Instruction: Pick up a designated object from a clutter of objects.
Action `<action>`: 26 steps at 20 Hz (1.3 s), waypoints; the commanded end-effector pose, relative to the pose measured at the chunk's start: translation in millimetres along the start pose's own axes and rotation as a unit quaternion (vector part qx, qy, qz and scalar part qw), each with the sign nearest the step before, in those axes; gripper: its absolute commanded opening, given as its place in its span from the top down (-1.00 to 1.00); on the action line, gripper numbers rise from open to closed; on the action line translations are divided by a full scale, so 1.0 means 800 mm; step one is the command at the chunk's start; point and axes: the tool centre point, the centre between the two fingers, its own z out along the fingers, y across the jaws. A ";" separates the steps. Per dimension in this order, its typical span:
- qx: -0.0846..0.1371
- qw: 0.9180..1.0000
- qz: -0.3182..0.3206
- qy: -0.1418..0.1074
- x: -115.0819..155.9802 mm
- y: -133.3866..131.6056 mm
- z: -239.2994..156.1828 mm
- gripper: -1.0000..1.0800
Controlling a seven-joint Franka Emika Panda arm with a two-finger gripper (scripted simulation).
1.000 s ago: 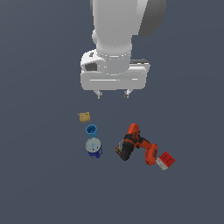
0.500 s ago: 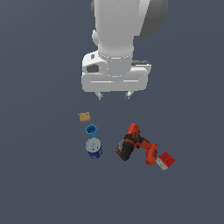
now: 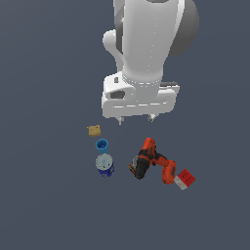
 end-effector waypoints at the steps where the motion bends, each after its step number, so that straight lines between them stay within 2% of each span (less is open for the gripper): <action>1: -0.001 1.000 -0.016 0.000 0.017 -0.013 0.012 -0.92; 8: -0.004 0.997 -0.072 0.000 0.072 -0.065 0.060 -0.92; 15: -0.003 0.992 -0.130 0.001 0.119 -0.126 0.121 -0.92; 26: 0.003 0.979 -0.205 0.002 0.161 -0.219 0.219 -0.92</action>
